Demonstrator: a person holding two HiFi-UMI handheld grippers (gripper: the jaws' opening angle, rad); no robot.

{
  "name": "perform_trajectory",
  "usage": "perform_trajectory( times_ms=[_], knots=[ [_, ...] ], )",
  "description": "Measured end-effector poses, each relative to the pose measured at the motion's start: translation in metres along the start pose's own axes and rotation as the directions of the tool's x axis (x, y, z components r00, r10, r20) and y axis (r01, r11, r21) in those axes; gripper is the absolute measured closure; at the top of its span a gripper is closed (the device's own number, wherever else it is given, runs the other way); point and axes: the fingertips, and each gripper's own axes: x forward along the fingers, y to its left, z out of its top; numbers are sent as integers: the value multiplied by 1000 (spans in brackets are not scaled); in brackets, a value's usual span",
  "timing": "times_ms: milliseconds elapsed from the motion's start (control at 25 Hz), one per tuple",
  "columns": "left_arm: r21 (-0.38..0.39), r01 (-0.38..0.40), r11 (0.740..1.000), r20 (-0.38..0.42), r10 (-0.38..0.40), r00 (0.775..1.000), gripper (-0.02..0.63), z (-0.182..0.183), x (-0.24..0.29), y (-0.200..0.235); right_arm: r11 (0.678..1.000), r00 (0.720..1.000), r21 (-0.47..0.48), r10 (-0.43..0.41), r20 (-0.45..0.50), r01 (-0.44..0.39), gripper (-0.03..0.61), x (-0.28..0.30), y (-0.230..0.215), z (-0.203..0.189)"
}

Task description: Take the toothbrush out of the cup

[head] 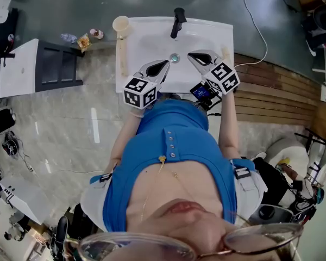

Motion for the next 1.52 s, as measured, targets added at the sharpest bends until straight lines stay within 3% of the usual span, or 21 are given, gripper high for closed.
perform_trajectory(
  times_ms=[320, 1040, 1520],
  knots=[
    [121, 18, 993, 21, -20, 1000, 612, 18, -4, -13, 997, 991, -70, 31, 130, -22, 577, -6, 22, 36],
    [213, 7, 977, 160, -42, 986, 612, 68, -25, -37, 994, 959, -112, 39, 282, -7, 577, -28, 49, 89],
    [273, -8, 962, 255, -64, 965, 612, 98, -41, -58, 992, 925, -126, 29, 379, 21, 577, -52, 59, 123]
  ],
)
